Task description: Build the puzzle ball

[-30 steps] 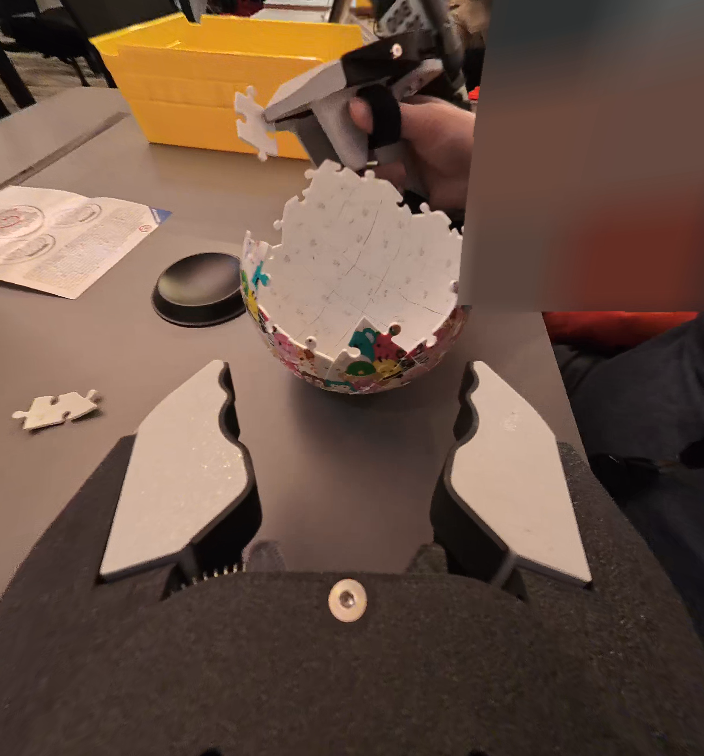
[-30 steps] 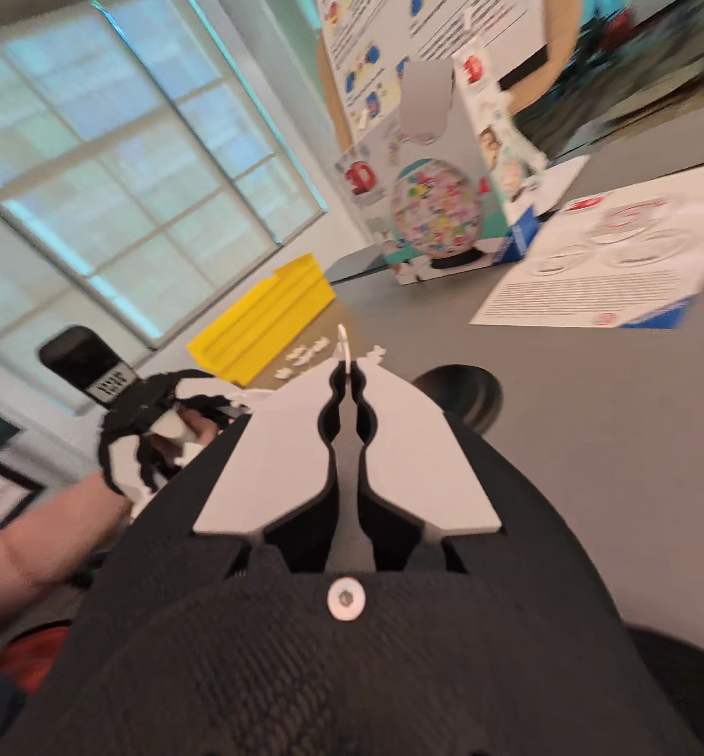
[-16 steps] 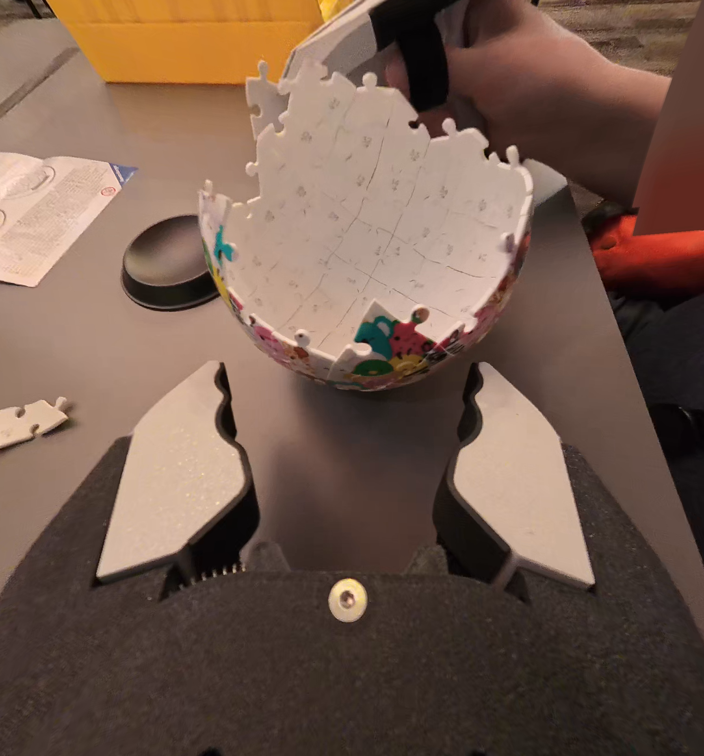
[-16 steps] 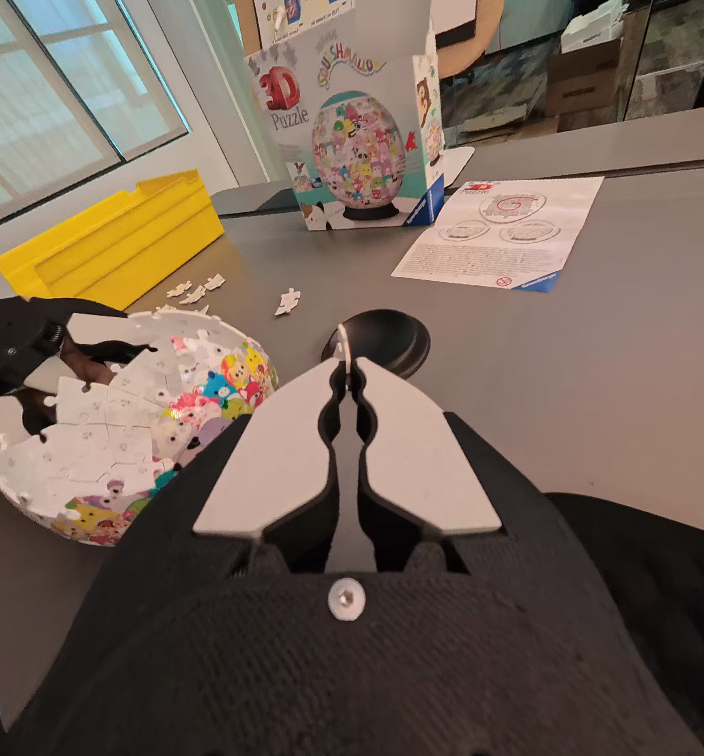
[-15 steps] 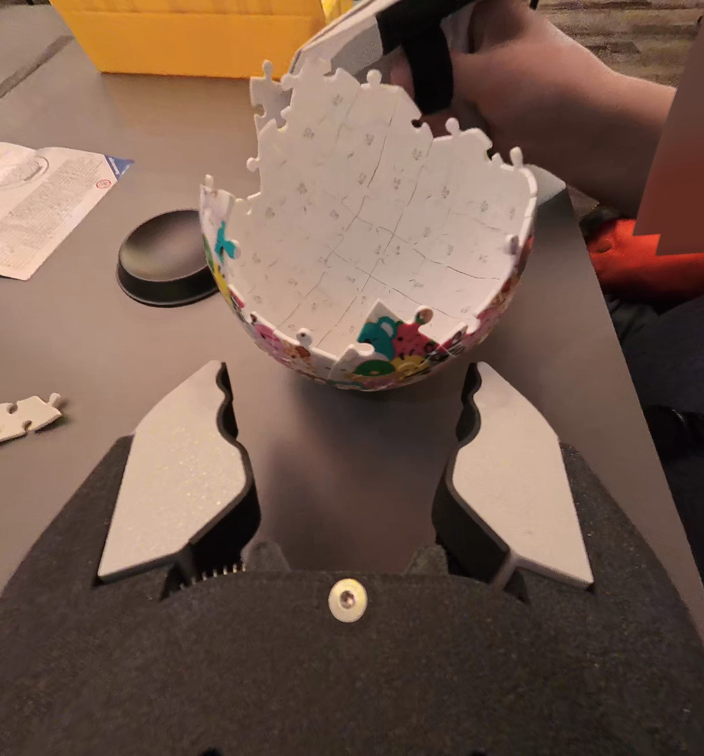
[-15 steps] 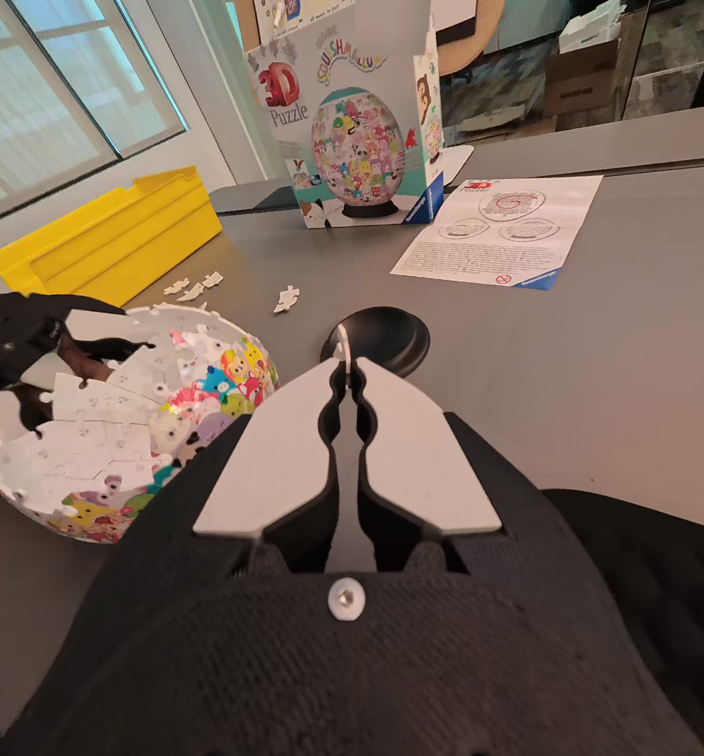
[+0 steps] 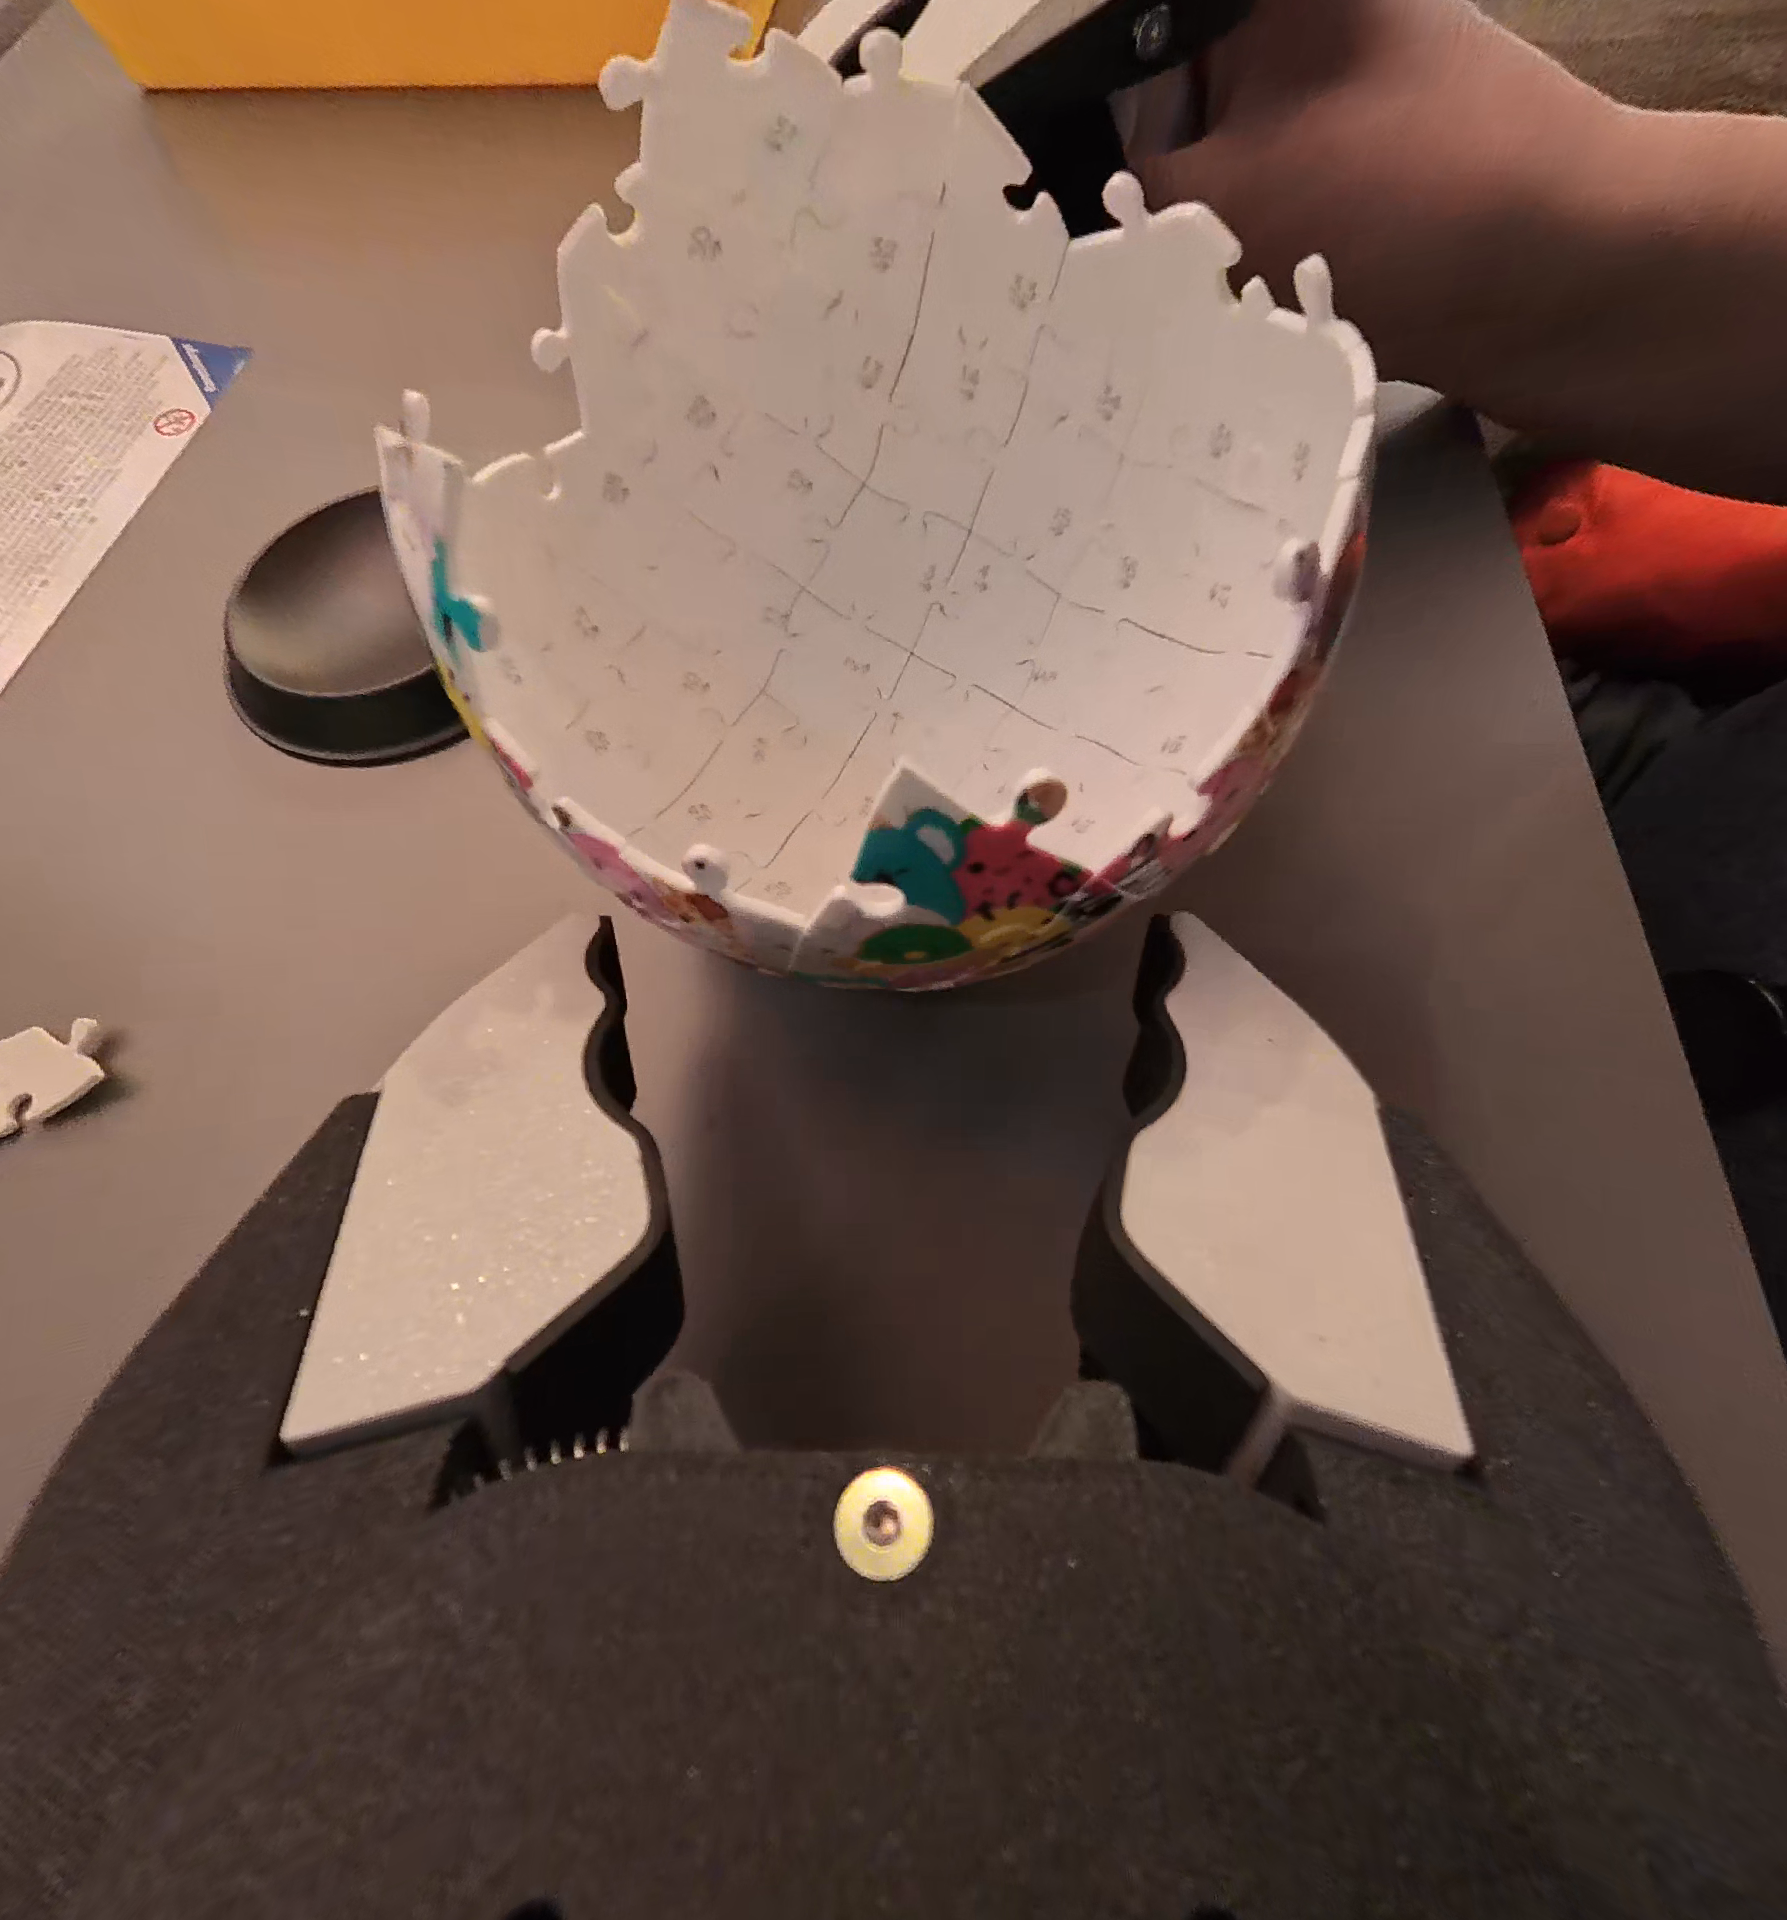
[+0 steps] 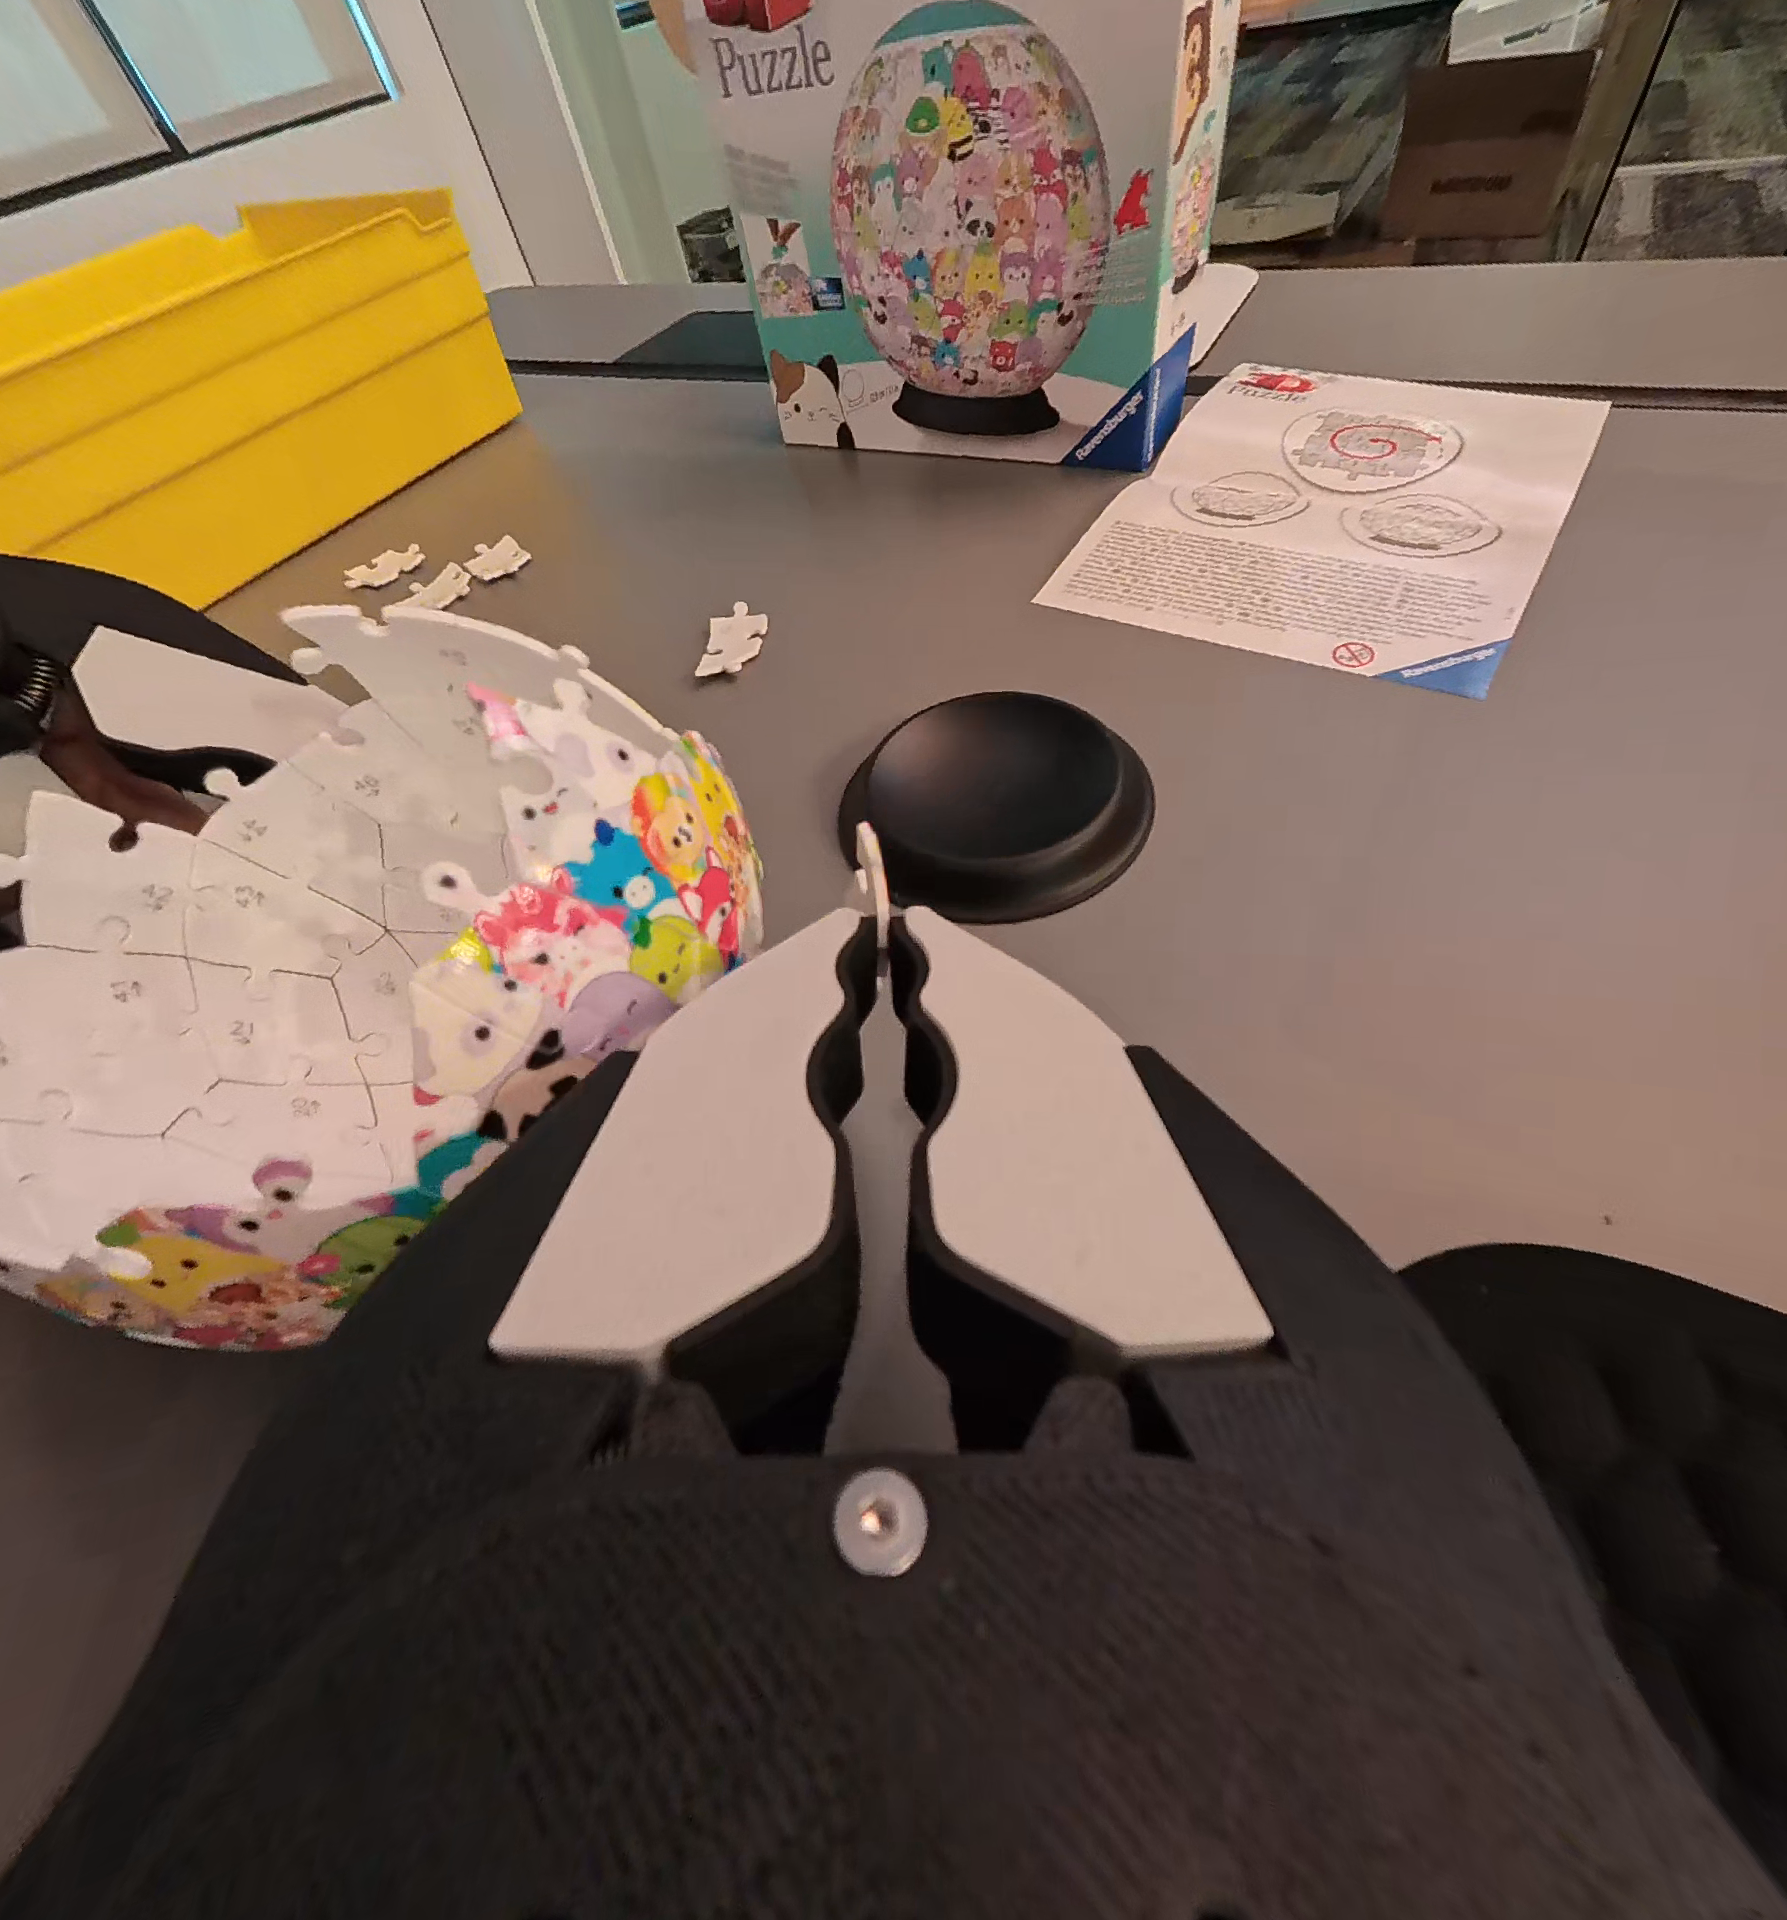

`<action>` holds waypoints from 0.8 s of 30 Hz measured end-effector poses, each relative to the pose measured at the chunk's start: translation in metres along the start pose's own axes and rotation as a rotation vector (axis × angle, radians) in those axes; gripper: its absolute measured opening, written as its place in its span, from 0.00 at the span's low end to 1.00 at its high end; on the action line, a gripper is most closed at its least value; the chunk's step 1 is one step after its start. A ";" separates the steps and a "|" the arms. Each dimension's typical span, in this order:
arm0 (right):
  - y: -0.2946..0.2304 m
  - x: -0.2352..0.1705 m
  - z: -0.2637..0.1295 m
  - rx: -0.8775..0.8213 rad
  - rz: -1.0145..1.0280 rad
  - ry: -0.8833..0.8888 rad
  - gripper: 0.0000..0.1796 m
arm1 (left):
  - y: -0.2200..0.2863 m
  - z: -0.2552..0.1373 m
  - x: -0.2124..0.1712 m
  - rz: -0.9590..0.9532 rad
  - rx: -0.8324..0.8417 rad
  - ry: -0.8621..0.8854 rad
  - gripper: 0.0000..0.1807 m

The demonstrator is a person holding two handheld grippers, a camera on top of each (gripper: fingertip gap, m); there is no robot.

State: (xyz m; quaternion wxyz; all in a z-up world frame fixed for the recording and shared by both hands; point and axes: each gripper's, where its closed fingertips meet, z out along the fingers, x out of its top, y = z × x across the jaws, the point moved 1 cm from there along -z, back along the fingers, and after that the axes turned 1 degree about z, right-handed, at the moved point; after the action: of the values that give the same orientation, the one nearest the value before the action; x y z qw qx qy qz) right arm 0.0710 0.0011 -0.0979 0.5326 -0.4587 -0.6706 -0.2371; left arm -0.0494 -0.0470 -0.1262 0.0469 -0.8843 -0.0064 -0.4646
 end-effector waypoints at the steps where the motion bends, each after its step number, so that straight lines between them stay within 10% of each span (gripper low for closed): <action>1: -0.001 0.000 0.001 0.002 0.000 -0.001 0.01 | 0.000 0.000 0.001 0.003 0.003 0.004 0.51; 24: -0.035 -0.005 0.014 0.090 -0.024 -0.071 0.01 | 0.022 -0.023 -0.012 -0.068 0.073 -0.009 0.50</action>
State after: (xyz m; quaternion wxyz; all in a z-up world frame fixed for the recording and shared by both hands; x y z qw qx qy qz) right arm 0.0337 -0.0060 -0.1008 0.5256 -0.4344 -0.7046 -0.1965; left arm -0.0742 -0.0701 -0.1247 0.0634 -0.8833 -0.0535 -0.4614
